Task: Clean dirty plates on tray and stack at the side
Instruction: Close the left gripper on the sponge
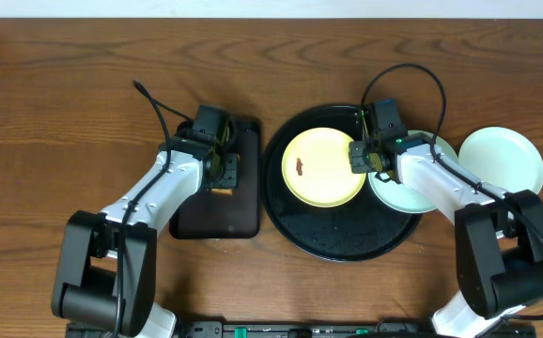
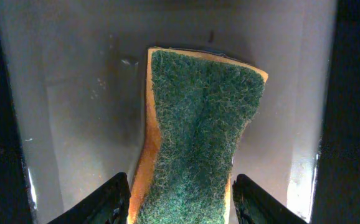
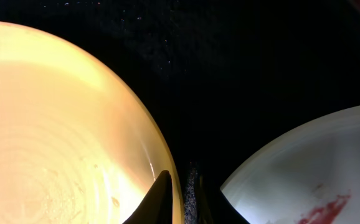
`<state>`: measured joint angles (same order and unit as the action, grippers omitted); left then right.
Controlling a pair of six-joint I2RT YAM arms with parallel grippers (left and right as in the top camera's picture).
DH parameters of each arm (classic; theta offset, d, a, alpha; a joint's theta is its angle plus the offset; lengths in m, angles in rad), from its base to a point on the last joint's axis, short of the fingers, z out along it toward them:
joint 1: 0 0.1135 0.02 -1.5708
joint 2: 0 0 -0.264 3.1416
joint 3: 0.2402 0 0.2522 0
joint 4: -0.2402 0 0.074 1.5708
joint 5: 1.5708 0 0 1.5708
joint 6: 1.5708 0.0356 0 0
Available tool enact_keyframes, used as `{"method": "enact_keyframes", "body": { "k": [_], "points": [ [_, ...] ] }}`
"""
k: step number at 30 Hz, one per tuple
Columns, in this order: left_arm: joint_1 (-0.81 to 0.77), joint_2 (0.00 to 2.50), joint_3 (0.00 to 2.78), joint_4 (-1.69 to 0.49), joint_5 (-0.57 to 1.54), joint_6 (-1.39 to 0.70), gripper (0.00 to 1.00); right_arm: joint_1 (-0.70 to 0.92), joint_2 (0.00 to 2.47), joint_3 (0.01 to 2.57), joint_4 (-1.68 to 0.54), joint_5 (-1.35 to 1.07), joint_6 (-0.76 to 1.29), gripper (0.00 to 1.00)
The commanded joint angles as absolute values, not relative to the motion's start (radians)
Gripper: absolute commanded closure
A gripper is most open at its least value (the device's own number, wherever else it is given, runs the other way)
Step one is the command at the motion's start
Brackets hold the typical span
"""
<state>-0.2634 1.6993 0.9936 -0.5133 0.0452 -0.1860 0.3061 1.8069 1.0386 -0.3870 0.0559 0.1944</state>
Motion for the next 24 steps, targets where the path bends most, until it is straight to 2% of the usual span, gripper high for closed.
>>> {"method": "enact_keyframes", "body": {
  "k": [1,11,13,16,24],
  "points": [
    [-0.258,1.683,1.014,-0.516,0.033,-0.196,0.45,0.318,1.819,1.033,-0.384,0.043,0.193,0.87],
    [-0.258,1.683,1.014,-0.516,0.033,-0.196,0.45,0.318,1.819,1.033,-0.397,0.040,0.193,0.85],
    [-0.258,1.683,1.014,-0.516,0.033,-0.196,0.45,0.318,1.819,1.033,-0.400,0.040,0.193,0.88],
    [-0.258,1.683,1.014,-0.524,0.033,-0.196,0.45,0.318,1.819,1.033,-0.400,0.040,0.193,0.99],
    [-0.258,1.683,1.014,-0.542,0.033,-0.196,0.44,0.318,1.819,1.033,-0.392,0.040,0.193,0.99]
  ]
}}
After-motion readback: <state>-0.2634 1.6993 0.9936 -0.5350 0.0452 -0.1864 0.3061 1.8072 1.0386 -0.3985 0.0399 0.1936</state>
